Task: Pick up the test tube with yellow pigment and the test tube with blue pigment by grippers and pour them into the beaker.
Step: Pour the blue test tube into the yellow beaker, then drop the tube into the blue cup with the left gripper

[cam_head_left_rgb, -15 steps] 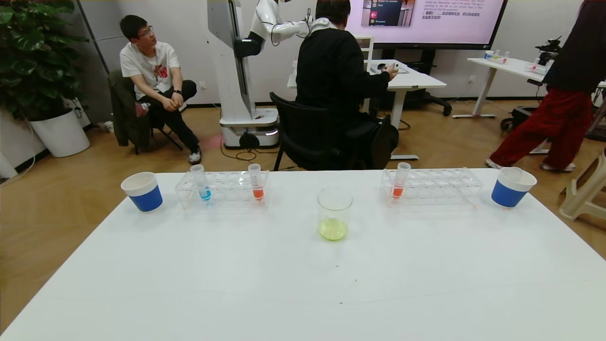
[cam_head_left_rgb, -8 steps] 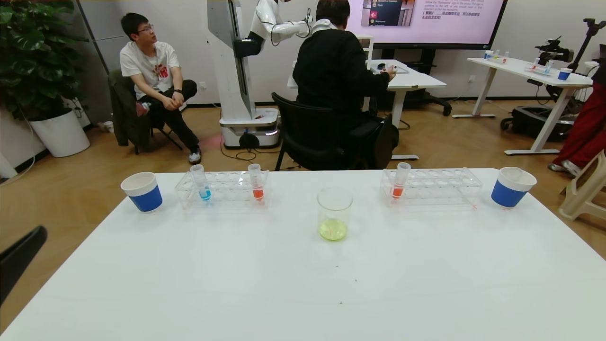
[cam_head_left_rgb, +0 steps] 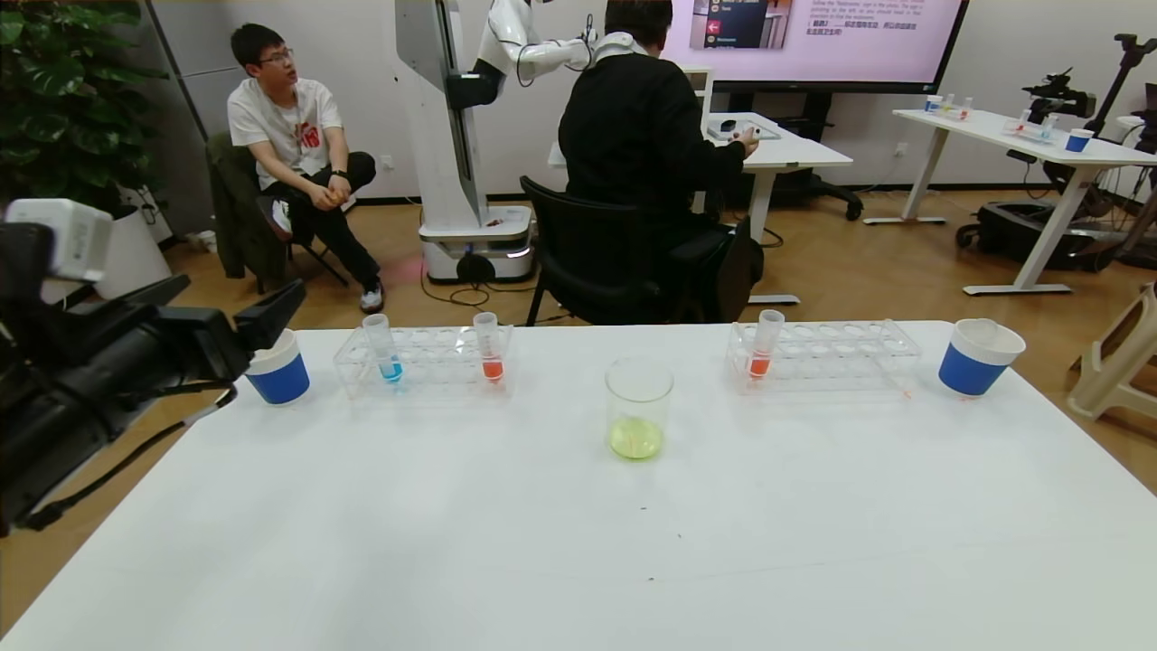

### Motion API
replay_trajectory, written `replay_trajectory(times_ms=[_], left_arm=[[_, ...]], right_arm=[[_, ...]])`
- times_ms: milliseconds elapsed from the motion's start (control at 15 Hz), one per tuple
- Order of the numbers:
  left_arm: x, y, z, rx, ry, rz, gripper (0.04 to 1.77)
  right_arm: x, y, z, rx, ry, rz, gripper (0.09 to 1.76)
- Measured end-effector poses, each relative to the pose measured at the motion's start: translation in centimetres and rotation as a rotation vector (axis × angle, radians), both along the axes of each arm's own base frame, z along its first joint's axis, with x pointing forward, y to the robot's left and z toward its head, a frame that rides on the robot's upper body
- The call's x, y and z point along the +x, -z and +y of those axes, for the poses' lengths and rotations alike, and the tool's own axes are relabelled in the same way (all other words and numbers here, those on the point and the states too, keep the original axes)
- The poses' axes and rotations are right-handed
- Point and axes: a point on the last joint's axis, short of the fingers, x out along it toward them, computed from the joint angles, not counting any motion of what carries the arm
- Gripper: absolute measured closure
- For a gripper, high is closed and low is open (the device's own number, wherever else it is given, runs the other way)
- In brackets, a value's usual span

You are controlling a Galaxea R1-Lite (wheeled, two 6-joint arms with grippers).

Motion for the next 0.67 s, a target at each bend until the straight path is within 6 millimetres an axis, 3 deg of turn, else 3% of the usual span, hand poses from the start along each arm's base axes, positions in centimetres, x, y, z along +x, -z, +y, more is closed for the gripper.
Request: replay_trajectory(times_ms=[333,667], left_arm=[[6.9,6.5,-0.3,-0.007,-0.031,0.010,0.06],[9.8,13.1,-0.3,-0.009,-0.039,0.126,0.06]], right_arm=[[0.0,0.0,0.0,0.000,0.000,0.000,0.11],[0.0,0.0,0.0,0.000,0.000,0.000,0.11]])
